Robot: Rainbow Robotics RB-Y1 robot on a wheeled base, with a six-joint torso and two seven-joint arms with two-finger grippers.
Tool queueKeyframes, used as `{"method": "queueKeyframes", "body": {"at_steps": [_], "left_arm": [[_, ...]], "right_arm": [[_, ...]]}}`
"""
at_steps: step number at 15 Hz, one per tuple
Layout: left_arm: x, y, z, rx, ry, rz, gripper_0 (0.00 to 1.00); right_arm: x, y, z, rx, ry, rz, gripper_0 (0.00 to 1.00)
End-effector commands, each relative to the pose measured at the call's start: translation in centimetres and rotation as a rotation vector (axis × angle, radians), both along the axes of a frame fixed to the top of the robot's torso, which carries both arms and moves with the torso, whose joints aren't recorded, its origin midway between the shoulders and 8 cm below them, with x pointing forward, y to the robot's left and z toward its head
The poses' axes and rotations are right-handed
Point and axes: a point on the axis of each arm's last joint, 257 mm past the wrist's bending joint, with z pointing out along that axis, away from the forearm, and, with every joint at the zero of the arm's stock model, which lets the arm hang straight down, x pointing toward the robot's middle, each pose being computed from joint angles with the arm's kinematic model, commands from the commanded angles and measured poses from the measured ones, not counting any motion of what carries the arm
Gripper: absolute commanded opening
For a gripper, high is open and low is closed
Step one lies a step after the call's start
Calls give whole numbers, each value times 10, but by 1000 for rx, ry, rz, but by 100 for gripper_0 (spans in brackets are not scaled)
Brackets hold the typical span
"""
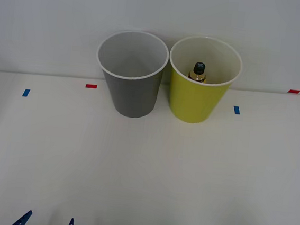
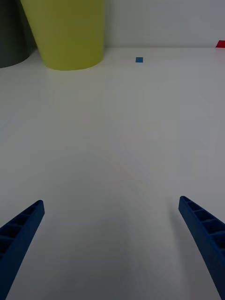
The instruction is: Put cans in the gray bin and PET bottles in the light green bin.
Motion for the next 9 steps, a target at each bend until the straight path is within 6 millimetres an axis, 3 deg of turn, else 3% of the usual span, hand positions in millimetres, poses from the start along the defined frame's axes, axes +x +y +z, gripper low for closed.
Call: {"method": "queueKeyframes", "body": {"at_steps": [1,9], "left_arm": [[0,0,0,0,0,0,100],[0,0,0,0,0,0,100]], "right_arm": [[0,0,0,0,0,0,100],[0,0,0,0,0,0,100]]}}
